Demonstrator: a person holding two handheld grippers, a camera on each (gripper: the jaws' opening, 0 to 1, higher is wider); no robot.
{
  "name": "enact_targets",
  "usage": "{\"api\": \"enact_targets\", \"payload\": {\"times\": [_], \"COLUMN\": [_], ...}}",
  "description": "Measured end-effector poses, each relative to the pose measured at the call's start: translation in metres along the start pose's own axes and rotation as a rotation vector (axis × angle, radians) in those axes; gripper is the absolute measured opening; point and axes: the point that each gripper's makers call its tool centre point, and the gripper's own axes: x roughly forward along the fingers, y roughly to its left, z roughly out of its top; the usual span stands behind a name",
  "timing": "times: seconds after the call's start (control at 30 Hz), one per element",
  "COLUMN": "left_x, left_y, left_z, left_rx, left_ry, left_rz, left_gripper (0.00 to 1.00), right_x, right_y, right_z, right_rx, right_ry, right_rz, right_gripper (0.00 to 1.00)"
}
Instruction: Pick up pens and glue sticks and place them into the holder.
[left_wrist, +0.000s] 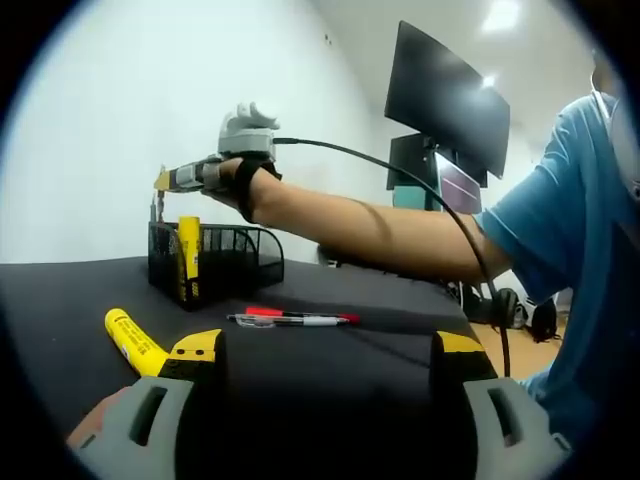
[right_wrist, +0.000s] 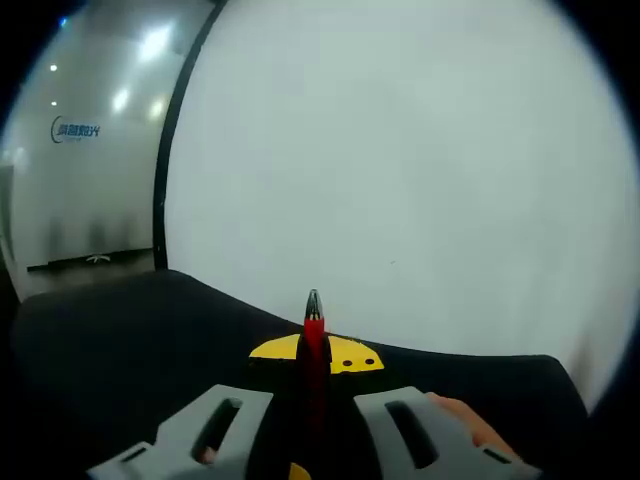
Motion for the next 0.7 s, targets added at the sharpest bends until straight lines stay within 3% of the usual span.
{"api": "enact_targets", "payload": {"times": [0.7], "left_x": [-0.001], "left_y": [0.000], "left_z": [0.001], "left_rx": [-0.001], "left_ry": [-0.007], "left_rz": [0.002], "left_gripper": [0.78], "right_x": [0.015], "right_y": [-0.015], "right_z": [-0.017], "right_rx": [-0.039], "right_ry": [0.089], "right_rz": [-0.025], "right_gripper": [0.06]}}
